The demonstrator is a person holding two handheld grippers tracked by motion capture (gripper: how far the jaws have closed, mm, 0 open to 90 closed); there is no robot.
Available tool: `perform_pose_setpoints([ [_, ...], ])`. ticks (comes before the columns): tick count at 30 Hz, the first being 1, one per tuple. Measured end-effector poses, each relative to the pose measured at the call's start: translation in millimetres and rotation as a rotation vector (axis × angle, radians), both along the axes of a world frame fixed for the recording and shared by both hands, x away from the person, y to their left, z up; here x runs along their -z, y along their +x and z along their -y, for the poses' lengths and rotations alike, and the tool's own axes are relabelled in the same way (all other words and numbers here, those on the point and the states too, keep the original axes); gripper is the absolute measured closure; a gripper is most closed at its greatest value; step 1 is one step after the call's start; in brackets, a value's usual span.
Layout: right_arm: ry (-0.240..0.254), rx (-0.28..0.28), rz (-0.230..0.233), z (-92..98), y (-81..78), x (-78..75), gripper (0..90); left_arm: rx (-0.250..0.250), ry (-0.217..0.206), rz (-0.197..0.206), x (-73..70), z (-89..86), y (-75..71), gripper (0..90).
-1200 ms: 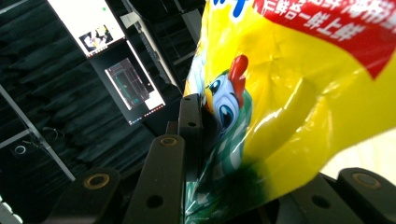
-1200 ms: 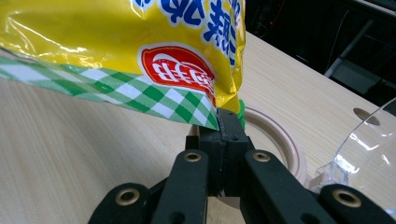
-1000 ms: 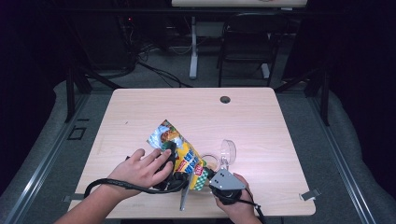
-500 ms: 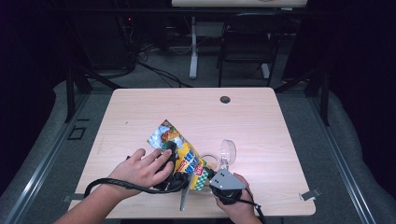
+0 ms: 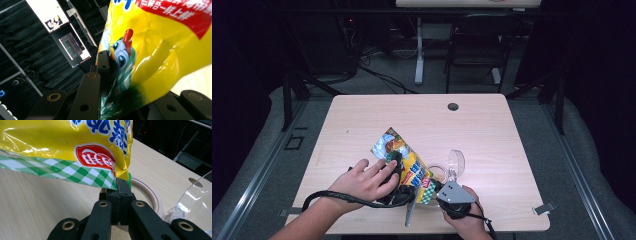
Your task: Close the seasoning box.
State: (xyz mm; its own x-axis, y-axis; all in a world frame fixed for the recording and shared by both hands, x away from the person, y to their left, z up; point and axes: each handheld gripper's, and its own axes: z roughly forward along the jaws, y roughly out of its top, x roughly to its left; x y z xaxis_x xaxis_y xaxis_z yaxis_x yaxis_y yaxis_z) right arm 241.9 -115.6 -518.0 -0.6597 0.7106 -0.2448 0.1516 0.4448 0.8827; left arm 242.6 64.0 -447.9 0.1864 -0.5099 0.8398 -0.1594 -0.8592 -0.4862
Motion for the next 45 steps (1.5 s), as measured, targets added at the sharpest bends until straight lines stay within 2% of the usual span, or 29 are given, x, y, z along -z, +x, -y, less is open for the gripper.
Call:
perform_pose_setpoints([
  [4,0.001,0.001,0.001,0.0,0.0,0.1,89.7,-0.012,-0.015,-0.009,0.5,-0.7,-0.5,79.9],
  [11,0.0,0.002,0.001,0.0,0.4,0.4,89.7,-0.011,0.005,-0.007,-1.3,0.9,-1.3,80.0],
  [31,-0.004,0.0,-0.003,0.1,0.2,0.4,89.7,-0.001,-0.005,-0.005,-1.1,1.7,-2.0,80.2],
  [36,0.001,0.002,-0.004,0.1,0.6,1.5,89.7,0.009,0.027,0.007,-2.5,4.2,-2.6,80.3],
  [37,0.001,0.002,-0.004,0.0,0.6,1.6,89.7,0.001,0.011,-0.004,-1.7,3.4,-2.2,80.3],
  [45,0.006,0.007,-0.007,1.5,2.1,1.7,89.7,0.01,0.018,-0.002,-2.4,5.2,-3.1,80.4],
])
